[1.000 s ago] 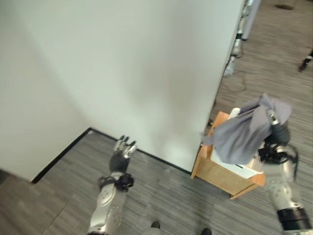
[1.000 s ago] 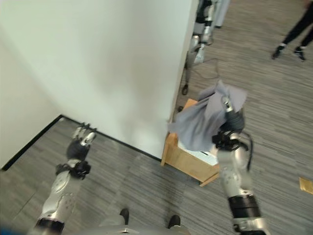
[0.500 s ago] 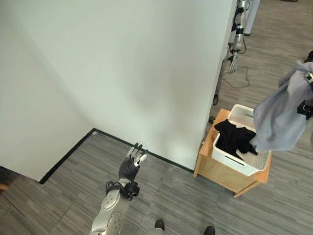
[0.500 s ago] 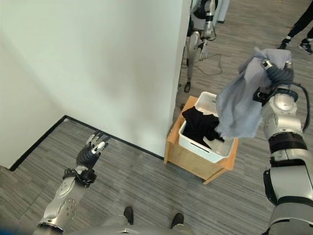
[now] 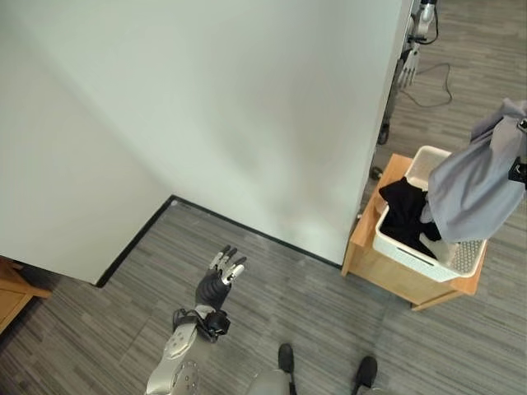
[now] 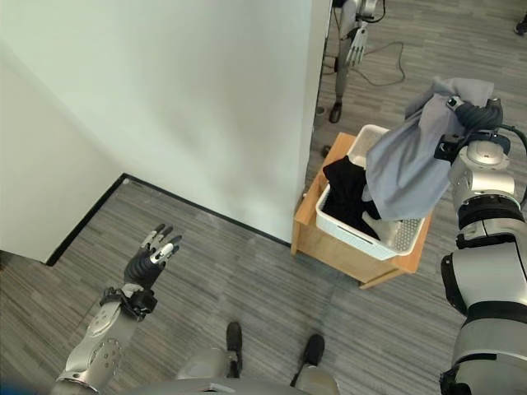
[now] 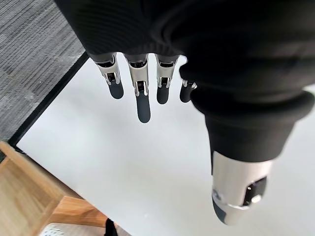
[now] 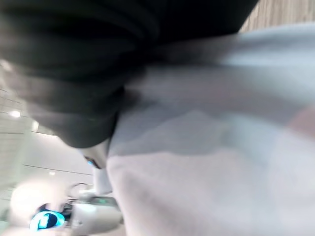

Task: Pick up bed clothes into laundry basket.

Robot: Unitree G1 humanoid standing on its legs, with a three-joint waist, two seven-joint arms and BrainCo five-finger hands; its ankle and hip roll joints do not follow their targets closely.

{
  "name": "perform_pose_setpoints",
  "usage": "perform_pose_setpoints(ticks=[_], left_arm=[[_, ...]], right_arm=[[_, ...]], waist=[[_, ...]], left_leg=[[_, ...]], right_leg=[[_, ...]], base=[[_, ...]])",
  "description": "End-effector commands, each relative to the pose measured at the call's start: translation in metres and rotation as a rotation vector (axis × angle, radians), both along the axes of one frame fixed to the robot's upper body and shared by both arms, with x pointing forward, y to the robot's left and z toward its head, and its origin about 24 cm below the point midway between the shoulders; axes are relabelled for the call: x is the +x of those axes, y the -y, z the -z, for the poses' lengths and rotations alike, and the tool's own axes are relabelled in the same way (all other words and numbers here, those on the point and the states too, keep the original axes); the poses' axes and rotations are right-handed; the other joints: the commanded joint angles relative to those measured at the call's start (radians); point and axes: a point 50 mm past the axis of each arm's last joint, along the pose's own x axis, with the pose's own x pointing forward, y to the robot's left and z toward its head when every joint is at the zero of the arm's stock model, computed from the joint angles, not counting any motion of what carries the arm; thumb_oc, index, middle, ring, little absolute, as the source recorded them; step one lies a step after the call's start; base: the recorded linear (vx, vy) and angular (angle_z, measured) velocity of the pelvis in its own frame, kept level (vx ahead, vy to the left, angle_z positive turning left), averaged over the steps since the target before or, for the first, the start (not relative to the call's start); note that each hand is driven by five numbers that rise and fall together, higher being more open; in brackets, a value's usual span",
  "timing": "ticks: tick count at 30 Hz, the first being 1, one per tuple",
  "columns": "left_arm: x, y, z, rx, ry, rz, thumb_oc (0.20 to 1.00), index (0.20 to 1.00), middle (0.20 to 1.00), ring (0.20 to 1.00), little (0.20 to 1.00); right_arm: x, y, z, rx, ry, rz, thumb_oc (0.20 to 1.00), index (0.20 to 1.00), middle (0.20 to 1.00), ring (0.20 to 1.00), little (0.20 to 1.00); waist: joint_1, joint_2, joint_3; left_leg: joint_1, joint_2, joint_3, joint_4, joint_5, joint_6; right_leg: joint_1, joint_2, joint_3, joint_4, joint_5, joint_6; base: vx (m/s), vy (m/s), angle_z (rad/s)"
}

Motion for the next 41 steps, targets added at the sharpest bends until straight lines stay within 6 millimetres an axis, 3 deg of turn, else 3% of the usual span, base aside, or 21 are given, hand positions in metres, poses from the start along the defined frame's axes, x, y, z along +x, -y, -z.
perform_pose_setpoints(ticks=[1, 2, 3, 4, 9, 10, 12, 16, 18, 19, 20, 23, 25, 26, 27, 28, 32, 33, 34, 36, 41], left_arm=[[0.014, 0.008, -0.032, 0.009, 0.151, 0.065, 1.000, 1.000, 1.000, 1.000, 1.000], [0.016, 0.008, -0.035, 0.019, 0.158, 0.066, 1.000, 1.000, 1.000, 1.000, 1.000], [0.016, 0.008, -0.035, 0.019, 0.158, 0.066, 1.000, 1.000, 1.000, 1.000, 1.000], [0.018, 0.008, -0.037, 0.027, 0.164, 0.067, 1.000, 1.000, 1.000, 1.000, 1.000], [0.020, 0.006, -0.039, 0.036, 0.174, 0.066, 1.000, 1.000, 1.000, 1.000, 1.000], [0.020, 0.005, -0.038, 0.047, 0.168, 0.070, 1.000, 1.000, 1.000, 1.000, 1.000], [0.020, 0.004, -0.037, 0.064, 0.166, 0.081, 1.000, 1.000, 1.000, 1.000, 1.000], [0.018, 0.000, -0.037, 0.062, 0.168, 0.065, 1.000, 1.000, 1.000, 1.000, 1.000], [0.015, -0.007, -0.034, 0.057, 0.158, 0.032, 1.000, 1.000, 1.000, 1.000, 1.000], [0.015, -0.007, -0.035, 0.057, 0.158, 0.032, 1.000, 1.000, 1.000, 1.000, 1.000], [0.009, -0.017, -0.031, 0.046, 0.146, -0.043, 1.000, 1.000, 1.000, 1.000, 1.000], [0.008, -0.024, -0.029, 0.025, 0.149, -0.123, 1.000, 1.000, 1.000, 1.000, 1.000], [0.012, -0.022, -0.033, 0.052, 0.172, -0.109, 1.000, 1.000, 1.000, 1.000, 1.000], [0.012, -0.021, -0.033, 0.056, 0.170, -0.102, 1.000, 1.000, 1.000, 1.000, 1.000], [0.013, -0.020, -0.034, 0.077, 0.179, -0.089, 1.000, 1.000, 1.000, 1.000, 1.000], [0.012, -0.019, -0.034, 0.128, 0.182, -0.075, 1.000, 1.000, 1.000, 1.000, 1.000], [0.004, -0.028, -0.024, 0.166, 0.145, -0.125, 1.000, 1.000, 1.000, 1.000, 1.000], [0.000, -0.028, -0.014, 0.158, 0.104, -0.144, 1.000, 1.000, 1.000, 1.000, 1.000], [0.000, -0.028, -0.014, 0.159, 0.105, -0.144, 1.000, 1.000, 1.000, 1.000, 1.000], [-0.006, -0.028, -0.004, 0.148, 0.061, -0.169, 1.000, 1.000, 1.000, 1.000, 1.000], [-0.012, -0.024, 0.010, 0.120, -0.001, -0.165, 1.000, 1.000, 1.000, 1.000, 1.000]], right_arm=[[0.007, -0.004, -0.021, -0.094, -0.002, 0.010, 0.200, 0.200, 0.200, 0.200, 0.200], [0.004, 0.001, 0.006, -0.121, -0.147, 0.048, 0.464, 0.464, 0.464, 0.464, 0.464], [0.004, 0.001, 0.006, -0.121, -0.147, 0.048, 0.840, 0.840, 0.840, 0.840, 0.840], [0.005, -0.002, 0.018, -0.169, -0.243, 0.037, 1.000, 1.000, 1.000, 1.000, 1.000], [-0.003, 0.007, 0.038, -0.210, -0.434, 0.054, 1.000, 1.000, 1.000, 1.000, 1.000], [-0.004, 0.009, 0.035, -0.314, -0.512, 0.041, 1.000, 1.000, 1.000, 1.000, 1.000], [0.005, 0.003, 0.007, -0.650, -0.609, 0.057, 1.000, 1.000, 1.000, 1.000, 1.000], [0.015, -0.010, -0.017, -0.704, -0.492, -0.005, 1.000, 1.000, 1.000, 1.000, 1.000], [0.022, -0.034, -0.047, -0.823, -0.343, -0.097, 1.000, 1.000, 1.000, 1.000, 1.000], [0.022, -0.034, -0.047, -0.822, -0.343, -0.096, 1.000, 1.000, 1.000, 1.000, 1.000], [0.010, -0.067, -0.060, -0.917, -0.134, -0.219, 1.000, 1.000, 1.000, 1.000, 1.000], [-0.044, -0.080, -0.026, -0.783, 0.127, -0.304, 1.000, 1.000, 1.000, 1.000, 1.000], [-0.086, -0.069, -0.002, -0.618, 0.236, -0.304, 1.000, 1.000, 1.000, 1.000, 1.000], [-0.089, -0.068, -0.001, -0.614, 0.232, -0.298, 1.000, 1.000, 1.000, 1.000, 1.000], [-0.106, -0.064, 0.019, -0.462, 0.281, -0.282, 1.000, 1.000, 1.000, 1.000, 1.000], [-0.128, -0.069, 0.065, -0.162, 0.312, -0.269, 1.000, 1.000, 1.000, 1.000, 1.000], [-0.169, -0.080, 0.132, 0.174, 0.248, -0.193, 1.000, 1.000, 1.000, 1.000, 1.000], [-0.184, -0.087, 0.175, 0.422, 0.194, -0.111, 1.000, 1.000, 1.000, 1.000, 1.000], [-0.184, -0.087, 0.175, 0.423, 0.195, -0.112, 1.000, 1.000, 1.000, 1.000, 1.000], [-0.199, -0.098, 0.210, 0.591, 0.099, -0.070, 1.000, 1.000, 1.000, 1.000, 1.000], [-0.208, -0.117, 0.238, 0.838, 0.068, -0.070, 1.000, 1.000, 1.000, 1.000, 1.000]], waist=[[0.022, -0.058, 0.027], [0.027, -0.050, 0.042], [0.027, -0.050, 0.041], [0.030, -0.046, 0.050], [0.032, -0.046, 0.054], [0.030, -0.050, 0.051], [0.022, -0.059, 0.048], [0.003, -0.073, 0.041], [-0.022, -0.092, 0.029], [-0.021, -0.092, 0.027], [-0.060, -0.095, 0.022], [-0.100, -0.093, 0.003], [-0.109, -0.099, -0.014], [-0.102, -0.102, -0.016], [-0.105, -0.102, -0.024], [-0.117, -0.100, -0.041], [-0.146, -0.103, -0.084], [-0.157, -0.102, -0.097], [-0.157, -0.103, -0.099], [-0.168, -0.102, -0.120], [-0.168, -0.106, -0.141]], left_leg=[[-0.049, 0.042, -0.039, -0.018, 0.115, -0.064], [-0.061, 0.041, -0.041, -0.019, 0.119, -0.064], [-0.061, 0.041, -0.041, -0.019, 0.119, -0.064], [-0.066, 0.042, -0.041, -0.020, 0.123, -0.064], [-0.080, 0.039, -0.049, -0.022, 0.125, -0.062], [-0.080, 0.038, -0.050, -0.023, 0.125, -0.061], [-0.075, 0.035, -0.046, -0.021, 0.120, -0.060], [-0.064, 0.035, -0.039, -0.021, 0.112, -0.058], [-0.045, 0.038, -0.023, -0.023, 0.104, -0.056], [-0.048, 0.038, -0.023, -0.024, 0.106, -0.056], [-0.025, 0.043, -0.006, -0.025, 0.094, -0.054], [0.005, 0.043, 0.002, -0.023, 0.072, -0.042], [0.026, 0.037, -0.002, -0.022, 0.060, -0.034], [0.023, 0.036, -0.004, -0.022, 0.063, -0.033], [0.030, 0.034, -0.007, -0.022, 0.059, -0.031], [0.049, 0.029, -0.010, -0.021, 0.046, -0.027], [0.072, 0.025, -0.001, -0.016, 0.030, -0.022], [0.085, 0.024, 0.008, -0.014, 0.023, -0.021], [0.081, 0.023, 0.009, -0.014, 0.025, -0.021], [0.096, 0.020, 0.021, -0.011, 0.018, -0.019], [0.116, 0.019, 0.033, -0.006, 0.008, -0.018]], right_leg=[[0.024, -0.078, 0.007, 0.015, -0.046, 0.053], [0.008, -0.080, 0.010, 0.015, -0.039, 0.054], [0.008, -0.080, 0.010, 0.015, -0.039, 0.054], [0.002, -0.082, 0.012, 0.015, -0.036, 0.054], [-0.010, -0.083, 0.013, 0.015, -0.037, 0.053], [-0.008, -0.082, 0.010, 0.015, -0.038, 0.054], [-0.004, -0.083, 0.013, 0.015, -0.038, 0.054], [0.000, -0.083, 0.025, 0.015, -0.038, 0.055], [0.006, -0.081, 0.037, 0.015, -0.038, 0.057], [0.003, -0.082, 0.038, 0.015, -0.036, 0.057], [0.013, -0.080, 0.051, 0.015, -0.039, 0.058], [0.036, -0.084, 0.057, 0.024, -0.055, 0.059], [0.061, -0.091, 0.045, 0.031, -0.067, 0.062], [0.059, -0.092, 0.044, 0.030, -0.065, 0.061], [0.069, -0.095, 0.037, 0.034, -0.071, 0.063], [0.090, -0.100, 0.026, 0.041, -0.083, 0.067], [0.103, -0.103, 0.030, 0.047, -0.093, 0.071], [0.107, -0.105, 0.038, 0.052, -0.095, 0.072], [0.104, -0.105, 0.038, 0.051, -0.092, 0.072], [0.109, -0.106, 0.047, 0.059, -0.093, 0.072], [0.119, -0.106, 0.054, 0.068, -0.099, 0.073]], base=[[-0.05, -0.002, -0.05], [0.00, 0.000, 0.00], [-0.04, -0.001, 0.03], [-0.02, -0.002, 0.03], [0.01, 0.000, 0.01], [0.03, 0.007, 0.06], [0.01, 0.007, 0.02], [0.01, 0.013, -0.02], [0.03, 0.026, -0.12], [0.05, 0.046, -0.16], [0.06, 0.056, -0.18], [0.08, 0.047, -0.20], [0.05, 0.015, -0.24], [0.02, 0.007, 0.18], [0.04, 0.017, 0.13], [0.04, 0.032, 0.22], [0.03, 0.047, -0.06], [0.01, 0.056, -0.20], [-0.01, 0.061, -0.10], [0.01, 0.048, -0.16], [0.00, 0.016, -0.05]])
